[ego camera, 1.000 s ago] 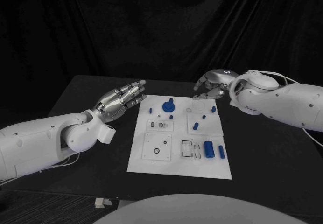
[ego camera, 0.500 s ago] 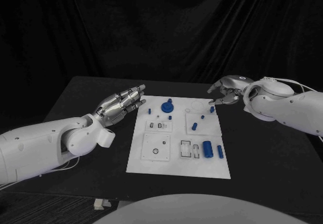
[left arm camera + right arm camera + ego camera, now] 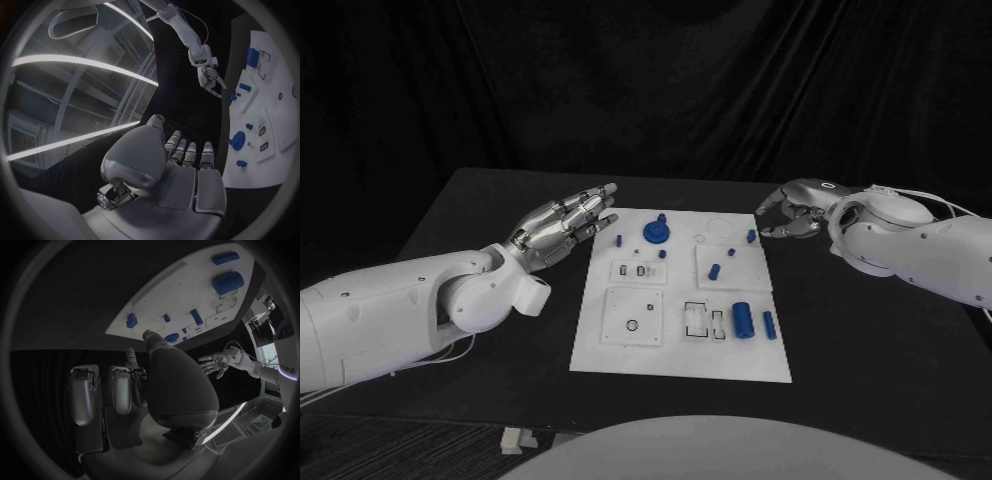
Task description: Assemble the parts on the task board
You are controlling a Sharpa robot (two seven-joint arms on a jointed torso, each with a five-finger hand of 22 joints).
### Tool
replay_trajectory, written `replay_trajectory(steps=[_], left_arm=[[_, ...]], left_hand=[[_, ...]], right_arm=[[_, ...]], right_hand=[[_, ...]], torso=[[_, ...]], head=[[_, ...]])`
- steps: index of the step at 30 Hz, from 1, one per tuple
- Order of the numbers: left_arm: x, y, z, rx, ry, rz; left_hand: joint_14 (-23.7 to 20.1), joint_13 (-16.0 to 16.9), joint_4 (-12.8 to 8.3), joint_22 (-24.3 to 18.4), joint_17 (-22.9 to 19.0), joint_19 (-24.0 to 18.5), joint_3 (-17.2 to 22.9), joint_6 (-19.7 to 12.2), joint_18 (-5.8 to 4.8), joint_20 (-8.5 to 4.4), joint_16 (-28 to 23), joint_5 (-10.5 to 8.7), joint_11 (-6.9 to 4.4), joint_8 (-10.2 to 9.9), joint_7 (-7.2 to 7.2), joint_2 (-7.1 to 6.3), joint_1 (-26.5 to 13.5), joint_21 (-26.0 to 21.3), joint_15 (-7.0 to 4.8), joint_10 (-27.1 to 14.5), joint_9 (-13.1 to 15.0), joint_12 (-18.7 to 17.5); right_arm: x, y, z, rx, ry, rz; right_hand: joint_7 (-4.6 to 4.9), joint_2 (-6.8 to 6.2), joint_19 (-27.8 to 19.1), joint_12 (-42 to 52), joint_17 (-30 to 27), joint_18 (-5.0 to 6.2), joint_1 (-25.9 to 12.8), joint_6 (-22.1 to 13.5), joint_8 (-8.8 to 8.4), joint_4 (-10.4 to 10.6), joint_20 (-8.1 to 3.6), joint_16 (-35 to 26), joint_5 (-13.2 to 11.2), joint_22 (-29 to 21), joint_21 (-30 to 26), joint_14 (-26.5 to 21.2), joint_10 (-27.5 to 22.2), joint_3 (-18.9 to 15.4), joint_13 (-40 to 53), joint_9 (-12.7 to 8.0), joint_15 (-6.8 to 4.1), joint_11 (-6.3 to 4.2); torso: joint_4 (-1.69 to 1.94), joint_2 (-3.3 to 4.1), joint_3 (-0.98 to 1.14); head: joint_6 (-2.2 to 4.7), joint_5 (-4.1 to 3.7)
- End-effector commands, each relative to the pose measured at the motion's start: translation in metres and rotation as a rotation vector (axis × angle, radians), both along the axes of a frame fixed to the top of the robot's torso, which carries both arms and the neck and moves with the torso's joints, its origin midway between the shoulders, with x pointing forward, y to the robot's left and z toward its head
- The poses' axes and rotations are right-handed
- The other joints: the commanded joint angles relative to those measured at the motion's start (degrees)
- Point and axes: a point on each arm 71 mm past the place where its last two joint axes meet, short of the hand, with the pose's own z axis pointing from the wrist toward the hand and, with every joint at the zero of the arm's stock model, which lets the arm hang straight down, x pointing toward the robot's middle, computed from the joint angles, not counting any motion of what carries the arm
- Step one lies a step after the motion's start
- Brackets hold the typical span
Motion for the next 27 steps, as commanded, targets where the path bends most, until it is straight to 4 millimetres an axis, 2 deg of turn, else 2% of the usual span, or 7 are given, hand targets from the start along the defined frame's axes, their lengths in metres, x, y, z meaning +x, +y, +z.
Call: replay_trajectory(steps=[1,7,15,20,27], left_arm=[[-0.001,-0.002,0.002,-0.028,-0.014,-0.011],[-0.001,-0.001,0.001,-0.029,-0.015,-0.009],[-0.001,-0.001,0.0,-0.03,-0.011,-0.013],[-0.001,-0.001,0.0,-0.028,-0.009,-0.013],[-0.002,-0.001,-0.001,-0.027,-0.004,-0.017]], left_hand=[[-0.1,0.0,0.0,-0.1,0.0,0.1,0.3,0.5,0.11,0.44,0.0,0.31,0.36,0.2,-0.06,0.01,0.6,-0.2,0.44,0.2,0.1,0.2],[-0.2,0.0,0.0,-0.1,0.0,0.1,0.3,0.4,0.12,0.45,0.0,0.32,0.36,0.2,-0.06,0.01,0.6,-0.2,0.45,0.2,0.0,0.1],[-0.2,0.0,0.0,-0.1,0.0,0.1,0.4,0.3,0.12,0.47,0.0,0.35,0.35,0.2,-0.07,0.0,0.7,-0.2,0.47,0.2,0.0,0.0],[-0.2,0.0,0.0,-0.1,0.0,0.1,0.4,0.3,0.12,0.47,0.0,0.35,0.35,0.2,-0.07,0.0,0.7,-0.2,0.47,0.2,0.0,0.0],[-0.2,0.0,0.0,-0.1,0.0,0.1,0.4,0.2,0.12,0.5,0.0,0.39,0.35,0.1,-0.07,0.0,0.7,-0.2,0.49,0.1,0.0,0.0]], right_arm=[[0.0,-0.002,-0.002,0.003,-0.023,0.002],[-0.001,-0.005,-0.011,-0.001,-0.021,-0.008],[-0.001,-0.003,-0.023,-0.005,-0.012,-0.007],[-0.001,-0.001,-0.028,-0.007,-0.003,-0.004],[0.001,0.001,-0.032,-0.009,-0.001,-0.002]], right_hand=[[0.53,0.17,5.9,0.2,15.1,-0.41,0.6,-0.5,-0.44,-0.5,0.34,0.2,0.5,15.0,0.0,6.0,6.0,0.1,15.1,-0.1,0.54,0.53],[0.9,0.25,5.8,0.2,15.1,-0.37,0.7,-0.8,-0.59,-0.7,0.49,0.2,0.5,15.0,-0.1,6.0,6.0,0.2,15.1,0.0,0.76,0.75],[1.45,0.56,5.7,0.2,15.1,-0.32,0.4,-0.9,-0.49,-0.8,0.97,0.2,-1.1,14.9,-0.3,6.0,6.0,0.1,15.1,0.5,1.31,1.26],[2.22,0.82,5.8,0.2,15.1,-0.34,0.0,0.9,0.86,-0.7,1.54,0.2,-2.5,14.9,-0.2,6.0,6.0,-0.2,15.1,2.0,1.93,1.94],[2.42,0.91,5.8,0.2,15.1,-0.34,0.0,0.7,1.12,-0.8,1.67,0.2,-2.7,14.9,-0.2,6.0,6.0,-0.2,15.1,2.3,2.05,2.09]], torso=[[0.04,-0.01,0.01],[0.02,-0.03,-0.01],[0.0,-0.13,-0.09],[0.0,-0.11,-0.04],[0.0,-0.12,-0.02]], head=[[0.0,-0.26],[0.0,-0.26],[0.0,-0.03],[0.0,-0.05],[0.0,-0.06]])
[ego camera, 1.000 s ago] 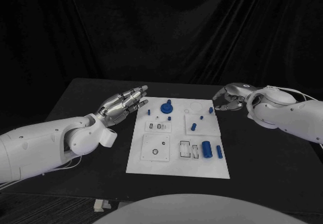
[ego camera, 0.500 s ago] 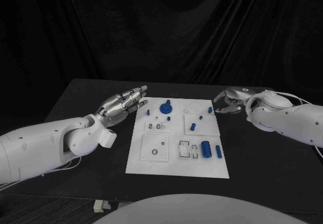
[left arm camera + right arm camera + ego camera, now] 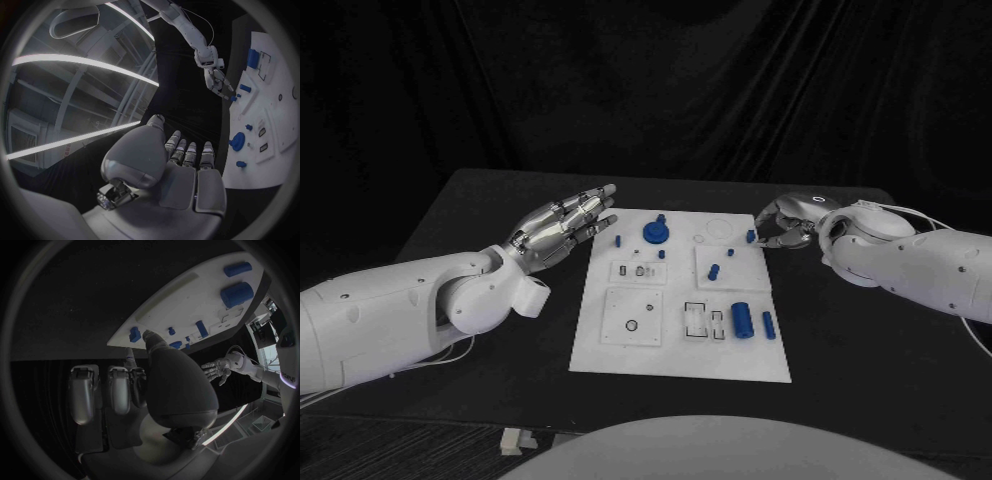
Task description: Assemble the parts on the task board
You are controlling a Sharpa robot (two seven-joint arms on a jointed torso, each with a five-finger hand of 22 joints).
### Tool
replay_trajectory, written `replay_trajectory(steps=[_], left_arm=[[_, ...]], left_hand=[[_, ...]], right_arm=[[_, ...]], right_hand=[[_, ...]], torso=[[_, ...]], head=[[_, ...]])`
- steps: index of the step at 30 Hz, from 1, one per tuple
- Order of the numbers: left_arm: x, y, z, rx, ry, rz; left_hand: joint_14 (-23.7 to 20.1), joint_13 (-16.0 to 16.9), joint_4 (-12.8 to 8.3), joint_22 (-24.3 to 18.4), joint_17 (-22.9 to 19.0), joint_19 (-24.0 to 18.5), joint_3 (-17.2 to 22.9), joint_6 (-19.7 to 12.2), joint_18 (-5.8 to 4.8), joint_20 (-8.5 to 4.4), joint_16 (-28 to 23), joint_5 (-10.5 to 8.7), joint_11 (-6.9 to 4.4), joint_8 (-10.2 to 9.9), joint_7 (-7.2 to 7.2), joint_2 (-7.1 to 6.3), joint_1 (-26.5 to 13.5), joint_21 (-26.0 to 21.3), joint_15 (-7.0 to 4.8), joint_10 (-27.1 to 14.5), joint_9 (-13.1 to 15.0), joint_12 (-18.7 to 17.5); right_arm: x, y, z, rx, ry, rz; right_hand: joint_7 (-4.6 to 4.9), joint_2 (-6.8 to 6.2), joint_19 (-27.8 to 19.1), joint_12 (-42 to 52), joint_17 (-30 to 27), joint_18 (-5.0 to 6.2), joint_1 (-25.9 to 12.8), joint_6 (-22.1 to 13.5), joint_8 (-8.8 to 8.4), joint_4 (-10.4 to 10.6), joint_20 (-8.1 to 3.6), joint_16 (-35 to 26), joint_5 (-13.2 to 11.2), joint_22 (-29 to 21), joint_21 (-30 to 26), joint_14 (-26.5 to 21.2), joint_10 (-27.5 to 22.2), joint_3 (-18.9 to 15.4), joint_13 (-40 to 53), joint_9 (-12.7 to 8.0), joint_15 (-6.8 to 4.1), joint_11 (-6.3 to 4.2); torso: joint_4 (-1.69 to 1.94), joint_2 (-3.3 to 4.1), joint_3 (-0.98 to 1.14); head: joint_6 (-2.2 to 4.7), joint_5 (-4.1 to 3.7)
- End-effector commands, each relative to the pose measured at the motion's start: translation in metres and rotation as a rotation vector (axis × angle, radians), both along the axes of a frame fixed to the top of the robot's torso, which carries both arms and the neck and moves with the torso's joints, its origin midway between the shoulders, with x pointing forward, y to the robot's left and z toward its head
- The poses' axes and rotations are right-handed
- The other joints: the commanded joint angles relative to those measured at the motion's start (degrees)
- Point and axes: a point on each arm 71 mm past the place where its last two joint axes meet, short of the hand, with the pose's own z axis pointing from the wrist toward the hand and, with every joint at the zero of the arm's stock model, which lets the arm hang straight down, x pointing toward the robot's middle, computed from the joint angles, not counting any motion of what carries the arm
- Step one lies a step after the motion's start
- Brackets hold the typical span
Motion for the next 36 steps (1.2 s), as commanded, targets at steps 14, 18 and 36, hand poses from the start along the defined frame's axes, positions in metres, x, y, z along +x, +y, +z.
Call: replay_trajectory(steps=[14,18,36], left_arm=[[-0.002,-0.002,0.0,-0.015,0.005,-0.021],[-0.001,-0.002,-0.001,-0.015,0.007,-0.024],[-0.001,-0.003,-0.002,-0.015,0.012,-0.031]], left_hand=[[0.0,0.0,0.0,-0.1,0.0,0.1,0.5,0.1,0.12,0.53,0.0,0.47,0.39,0.1,-0.05,-0.12,0.7,-0.2,0.37,0.1,0.0,-0.1],[0.0,0.0,0.0,-0.1,0.0,0.1,0.6,0.0,0.13,0.55,0.0,0.52,0.4,0.1,-0.04,-0.12,0.7,-0.2,0.38,0.1,0.0,-0.1],[0.0,0.0,-0.1,-0.1,0.0,0.1,0.7,0.0,0.14,0.58,0.0,0.62,0.41,0.1,-0.02,-0.1,0.8,-0.2,0.4,0.1,0.0,-0.2]], right_arm=[[0.005,0.0,-0.006,-0.011,-0.013,-0.001],[0.007,0.001,-0.007,-0.015,-0.011,-0.001],[0.013,0.01,-0.013,-0.024,0.011,0.018]], right_hand=[[0.84,1.39,5.9,0.2,15.1,-0.32,0.0,-0.2,2.08,-0.5,1.05,0.2,1.4,14.9,-0.3,5.9,6.0,0.1,15.1,1.3,1.12,0.92],[0.9,1.56,5.9,0.2,15.1,-0.31,0.1,-0.5,2.38,-0.6,1.15,0.2,1.9,14.9,-0.3,5.9,6.0,0.2,15.1,1.5,1.2,0.99],[0.99,1.68,5.8,0.2,15.1,-0.25,0.4,-1.3,3.09,-1.2,1.36,0.2,2.6,14.8,-0.5,5.9,6.0,0.3,15.1,2.1,1.35,1.11]], torso=[[0.0,0.01,-0.04],[0.01,0.0,-0.03],[0.05,-0.02,-0.03]], head=[[0.0,-0.04],[0.0,-0.18],[0.0,-0.09]])
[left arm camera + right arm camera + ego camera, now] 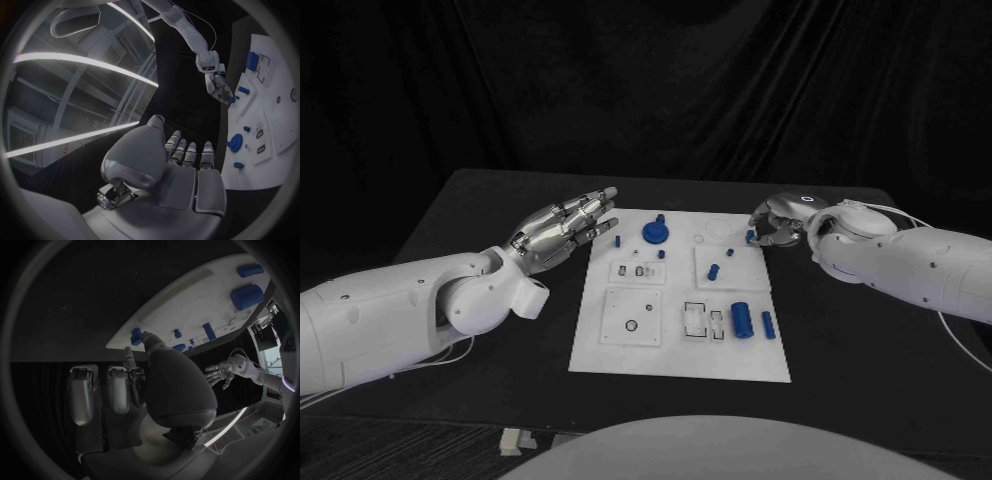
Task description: Assemble the parts on the task board
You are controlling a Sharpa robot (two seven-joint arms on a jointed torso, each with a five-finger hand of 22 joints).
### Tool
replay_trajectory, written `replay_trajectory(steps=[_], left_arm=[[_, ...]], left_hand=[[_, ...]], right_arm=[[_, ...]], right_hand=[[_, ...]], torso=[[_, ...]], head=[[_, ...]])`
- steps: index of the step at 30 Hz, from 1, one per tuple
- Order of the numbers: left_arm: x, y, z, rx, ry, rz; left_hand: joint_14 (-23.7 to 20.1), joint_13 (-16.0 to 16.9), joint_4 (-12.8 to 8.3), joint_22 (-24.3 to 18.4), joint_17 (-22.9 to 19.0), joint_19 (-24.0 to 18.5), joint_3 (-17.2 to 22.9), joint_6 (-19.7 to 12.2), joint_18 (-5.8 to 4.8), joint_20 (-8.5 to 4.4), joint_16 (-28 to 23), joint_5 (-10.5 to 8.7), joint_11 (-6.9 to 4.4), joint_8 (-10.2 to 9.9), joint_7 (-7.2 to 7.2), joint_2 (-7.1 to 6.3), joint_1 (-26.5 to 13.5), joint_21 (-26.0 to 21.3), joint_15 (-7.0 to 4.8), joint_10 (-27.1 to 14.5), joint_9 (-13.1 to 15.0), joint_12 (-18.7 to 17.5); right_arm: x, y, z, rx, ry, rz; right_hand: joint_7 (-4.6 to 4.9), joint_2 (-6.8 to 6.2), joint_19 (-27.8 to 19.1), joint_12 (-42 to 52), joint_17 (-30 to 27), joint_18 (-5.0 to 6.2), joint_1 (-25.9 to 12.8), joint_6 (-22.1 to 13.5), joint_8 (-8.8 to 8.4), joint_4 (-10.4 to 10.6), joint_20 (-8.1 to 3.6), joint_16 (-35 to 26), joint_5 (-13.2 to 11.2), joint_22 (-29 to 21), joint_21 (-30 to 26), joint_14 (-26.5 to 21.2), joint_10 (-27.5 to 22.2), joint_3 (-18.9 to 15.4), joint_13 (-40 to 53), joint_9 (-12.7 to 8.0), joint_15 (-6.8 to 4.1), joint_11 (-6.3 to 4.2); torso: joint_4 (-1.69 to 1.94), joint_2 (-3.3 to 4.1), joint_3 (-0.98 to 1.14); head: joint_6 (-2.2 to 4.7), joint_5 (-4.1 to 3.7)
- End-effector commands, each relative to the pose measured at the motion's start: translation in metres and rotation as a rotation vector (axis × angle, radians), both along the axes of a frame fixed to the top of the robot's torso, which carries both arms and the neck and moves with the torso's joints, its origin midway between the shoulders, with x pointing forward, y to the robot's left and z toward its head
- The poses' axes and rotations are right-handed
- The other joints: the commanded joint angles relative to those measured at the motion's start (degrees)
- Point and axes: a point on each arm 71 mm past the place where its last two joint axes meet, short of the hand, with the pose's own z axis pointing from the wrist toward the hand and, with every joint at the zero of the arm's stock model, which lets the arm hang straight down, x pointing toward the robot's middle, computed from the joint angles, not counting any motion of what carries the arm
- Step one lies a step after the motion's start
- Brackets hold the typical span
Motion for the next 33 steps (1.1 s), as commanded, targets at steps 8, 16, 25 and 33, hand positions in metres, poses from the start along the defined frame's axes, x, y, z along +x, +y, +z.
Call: replay_trajectory(steps=[8,16,25,33], left_arm=[[-0.0011,-0.0029,0.0004,-0.017,0.0,-0.018],[-0.0012,-0.0031,0.0001,-0.016,0.002,-0.02],[-0.0013,-0.0033,-0.0002,-0.016,0.004,-0.022],[-0.0014,-0.0033,-0.0005,-0.014,0.006,-0.023]], left_hand=[[-0.1,0.0,-0.1,-0.1,-0.1,-0.1,0.4,0.0,0.14,0.37,0.0,0.18,0.42,0.1,-0.02,0.12,0.6,-0.2,0.44,0.1,0.0,-0.2],[-0.1,0.0,-0.1,-0.1,-0.1,-0.1,0.4,0.0,0.14,0.37,0.0,0.18,0.42,0.1,-0.02,0.12,0.6,-0.2,0.44,0.1,0.0,-0.2],[-0.1,0.0,-0.1,-0.1,-0.1,-0.1,0.5,0.0,0.14,0.4,0.0,0.25,0.44,0.1,0.0,0.13,0.7,-0.2,0.47,0.1,0.0,-0.2],[-0.1,0.0,-0.1,-0.1,-0.1,-0.1,0.5,0.0,0.14,0.41,0.0,0.28,0.45,0.1,0.01,0.17,0.7,-0.2,0.48,0.0,0.0,-0.2]], right_arm=[[-0.0009,0.0025,-0.0057,-0.007,0.021,0.02],[-0.0015,0.004,-0.0077,-0.006,0.026,0.027],[-0.0015,0.0053,-0.0083,-0.004,0.022,0.028],[-0.0014,0.0081,-0.0037,0.027,-0.043,0.037]], right_hand=[[0.11,0.46,5.6,0.2,15.1,-0.23,0.8,0.0,1.78,-1.4,0.44,0.2,0.1,14.8,-0.3,6.2,6.0,0.3,15.1,1.1,0.43,0.34],[-0.2,0.93,5.5,0.2,15.1,-0.22,1.1,0.7,6.25,-2.9,0.33,0.2,2.4,14.8,-0.3,6.2,6.0,0.6,15.1,4.0,0.28,0.1],[-0.47,1.44,5.5,0.2,15.1,-0.21,1.2,0.3,9.54,-4.0,0.16,0.2,4.0,14.7,-0.3,6.2,6.0,1.1,15.1,6.2,0.07,-0.11],[-0.67,2.8,5.4,0.2,15.1,-0.13,0.4,0.0,13.05,-3.9,0.03,0.2,5.8,14.6,-0.6,6.2,6.0,1.7,15.1,8.5,-0.06,-0.31]], torso=[[0.0,-0.03,-0.02],[0.0,-0.04,0.0],[-0.02,-0.04,0.0],[0.01,-0.05,0.0]], head=[[0.0,0.07],[0.0,-0.02],[0.0,0.02],[0.0,0.09]])
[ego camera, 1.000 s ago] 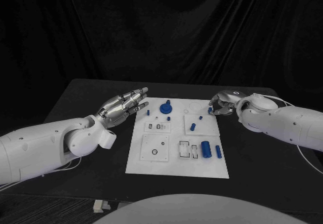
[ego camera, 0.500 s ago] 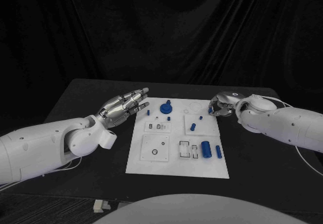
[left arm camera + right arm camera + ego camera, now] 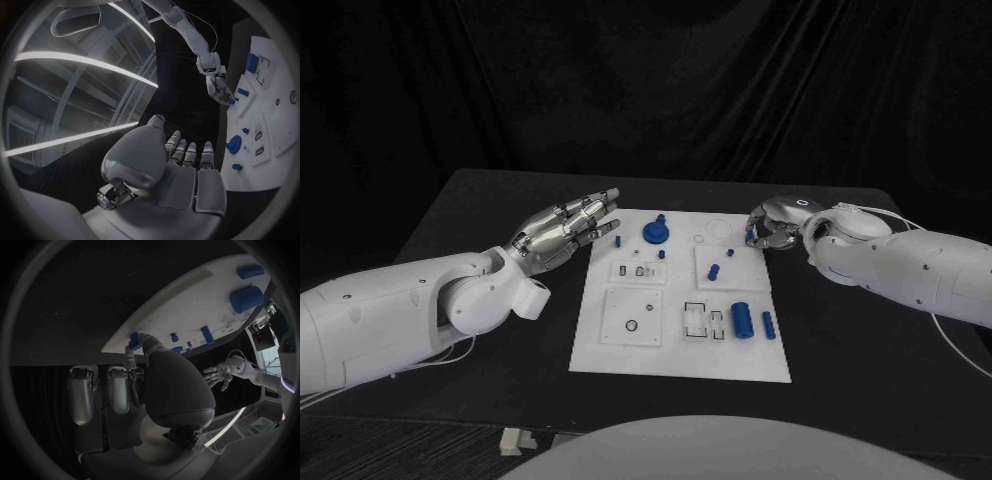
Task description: Assemble the parts on the task board
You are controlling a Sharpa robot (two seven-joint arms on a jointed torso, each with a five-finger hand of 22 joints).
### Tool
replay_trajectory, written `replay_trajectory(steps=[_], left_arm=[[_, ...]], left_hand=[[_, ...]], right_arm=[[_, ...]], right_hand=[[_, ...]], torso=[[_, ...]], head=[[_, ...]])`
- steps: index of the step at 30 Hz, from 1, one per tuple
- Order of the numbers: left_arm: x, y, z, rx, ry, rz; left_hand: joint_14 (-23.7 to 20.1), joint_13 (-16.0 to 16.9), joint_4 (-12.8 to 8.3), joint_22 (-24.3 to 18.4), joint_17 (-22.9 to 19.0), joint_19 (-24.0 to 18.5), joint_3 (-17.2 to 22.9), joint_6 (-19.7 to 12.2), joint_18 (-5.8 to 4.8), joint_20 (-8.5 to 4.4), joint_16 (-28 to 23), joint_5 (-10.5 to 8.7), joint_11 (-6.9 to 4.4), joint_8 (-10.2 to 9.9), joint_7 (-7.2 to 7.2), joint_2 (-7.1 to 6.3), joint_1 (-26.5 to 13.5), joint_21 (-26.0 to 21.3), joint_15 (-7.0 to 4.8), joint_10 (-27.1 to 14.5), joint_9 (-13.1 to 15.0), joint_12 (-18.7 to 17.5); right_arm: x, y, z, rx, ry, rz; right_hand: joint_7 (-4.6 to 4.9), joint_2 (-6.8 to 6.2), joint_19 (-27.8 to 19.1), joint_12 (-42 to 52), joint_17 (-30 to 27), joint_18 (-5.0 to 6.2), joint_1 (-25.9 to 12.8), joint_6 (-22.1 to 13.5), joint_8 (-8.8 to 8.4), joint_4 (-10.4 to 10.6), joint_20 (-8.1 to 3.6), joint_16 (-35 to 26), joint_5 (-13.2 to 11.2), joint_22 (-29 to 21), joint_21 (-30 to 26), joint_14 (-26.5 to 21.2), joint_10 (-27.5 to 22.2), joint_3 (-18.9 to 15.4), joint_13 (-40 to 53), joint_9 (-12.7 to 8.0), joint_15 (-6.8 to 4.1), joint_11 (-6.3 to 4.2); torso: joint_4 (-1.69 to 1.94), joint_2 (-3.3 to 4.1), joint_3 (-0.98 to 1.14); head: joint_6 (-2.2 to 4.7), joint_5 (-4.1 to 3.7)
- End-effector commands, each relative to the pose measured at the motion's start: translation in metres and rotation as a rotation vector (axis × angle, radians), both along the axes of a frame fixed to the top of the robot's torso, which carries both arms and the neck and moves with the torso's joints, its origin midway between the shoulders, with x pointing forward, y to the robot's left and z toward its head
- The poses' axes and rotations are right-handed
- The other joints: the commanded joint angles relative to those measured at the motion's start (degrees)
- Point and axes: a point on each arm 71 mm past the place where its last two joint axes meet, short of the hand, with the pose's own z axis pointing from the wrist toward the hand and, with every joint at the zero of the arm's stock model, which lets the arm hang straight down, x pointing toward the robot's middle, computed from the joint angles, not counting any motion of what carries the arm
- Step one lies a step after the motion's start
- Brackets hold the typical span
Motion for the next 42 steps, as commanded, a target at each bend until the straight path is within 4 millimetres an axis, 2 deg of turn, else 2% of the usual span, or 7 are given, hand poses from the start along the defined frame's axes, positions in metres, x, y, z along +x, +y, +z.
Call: replay_trajectory(steps=[1,4,16,22,27,33,42], left_arm=[[-0.001,-0.002,0.0,-0.014,-0.002,-0.012],[-0.001,-0.002,0.0,-0.014,0.0,-0.013],[-0.001,0.001,0.0,-0.006,0.002,-0.004],[0.0,0.0,-0.001,-0.006,0.003,-0.007],[0.0,-0.002,-0.001,-0.006,0.004,-0.011],[0.0,-0.004,-0.002,-0.006,0.007,-0.015],[0.0,-0.003,-0.002,-0.004,0.008,-0.013]], left_hand=[[-0.1,0.0,0.0,-0.1,-0.1,-0.1,0.4,0.0,0.15,0.42,0.0,0.28,0.45,0.1,0.01,-0.06,0.5,-0.2,0.49,0.0,0.0,-0.2],[-0.1,0.0,0.0,-0.1,-0.1,-0.1,0.4,-0.1,0.15,0.43,0.0,0.3,0.46,0.1,0.02,-0.02,0.5,-0.2,0.5,0.0,0.0,-0.2],[-0.1,0.0,0.1,-0.1,-0.1,-0.1,0.6,0.0,0.15,0.46,0.0,0.32,0.5,0.1,0.05,0.05,0.6,-0.2,0.52,0.0,0.0,-0.1],[-0.1,0.0,0.1,-0.1,-0.1,-0.1,0.6,0.0,0.15,0.46,0.0,0.32,0.5,0.1,0.05,0.05,0.6,-0.2,0.52,0.0,0.0,-0.1],[-0.1,0.0,0.1,-0.1,-0.1,-0.1,0.6,0.0,0.15,0.47,0.0,0.34,0.52,0.1,0.06,0.03,0.6,-0.2,0.52,0.0,0.0,-0.1],[-0.1,0.0,0.1,-0.1,-0.1,-0.1,0.6,0.0,0.15,0.47,0.0,0.34,0.52,0.1,0.06,0.03,0.6,-0.2,0.52,0.0,0.0,-0.1],[0.0,0.0,0.1,-0.1,-0.1,-0.1,0.7,0.1,0.16,0.48,0.0,0.38,0.55,0.2,0.09,0.0,0.7,-0.2,0.52,0.1,0.0,0.0]], right_arm=[[0.0,0.002,0.003,0.029,-0.06,0.009],[0.0,0.002,0.005,0.051,-0.069,-0.003],[-0.009,0.013,0.023,0.135,-0.143,0.003],[-0.019,0.046,0.049,0.194,-0.146,0.071],[-0.027,0.077,0.054,0.209,-0.089,0.136],[-0.038,0.115,0.041,0.218,-0.01,0.209],[-0.052,0.151,0.017,0.176,0.07,0.272]], right_hand=[[-0.46,0.92,5.4,0.2,15.1,-0.13,-0.1,-0.2,1.61,-0.1,-0.01,0.2,1.6,14.6,-0.2,6.0,6.0,0.5,15.1,1.1,-0.26,-0.38],[-0.55,1.22,5.3,0.2,15.1,-0.11,-0.2,-0.2,2.94,-0.2,-0.1,0.2,2.9,14.6,-0.3,6.0,6.0,0.8,15.1,1.9,-0.38,-0.48],[-0.21,0.91,5.3,0.2,14.9,-0.07,-0.1,-0.5,4.49,-0.8,-0.04,0.1,4.8,14.6,-0.4,6.0,6.0,1.4,15.1,2.8,-0.22,-0.26],[-0.08,0.81,5.2,0.2,14.7,-0.02,-0.3,-0.6,4.63,-0.7,-0.01,0.0,4.9,14.5,-0.6,5.9,6.0,1.5,15.1,2.9,-0.16,-0.18],[-0.05,0.82,5.1,0.2,14.6,-0.01,-0.4,-0.6,4.68,-0.7,0.01,-0.1,4.9,14.5,-0.6,5.9,6.0,1.5,15.1,2.9,-0.13,-0.15],[0.02,0.82,4.9,0.2,14.2,0.1,-0.6,-1.0,4.95,-0.7,0.11,-0.3,4.1,14.3,-1.0,5.8,6.0,1.6,15.1,3.1,-0.02,-0.06],[0.17,0.53,4.8,0.2,13.8,0.2,-0.7,-1.3,5.04,-0.9,0.16,-0.5,4.1,14.2,-1.3,5.7,6.0,1.6,15.1,3.2,0.04,0.02]], torso=[[0.02,0.0,0.0],[0.02,-0.01,-0.01],[0.03,-0.01,0.0],[-0.03,-0.04,-0.02],[0.0,-0.04,-0.01],[0.05,-0.06,-0.01],[0.04,-0.02,-0.01]], head=[[0.0,-0.01],[0.0,0.04],[0.0,0.77],[0.0,0.62],[0.0,0.05],[0.0,0.3],[0.0,0.4]])
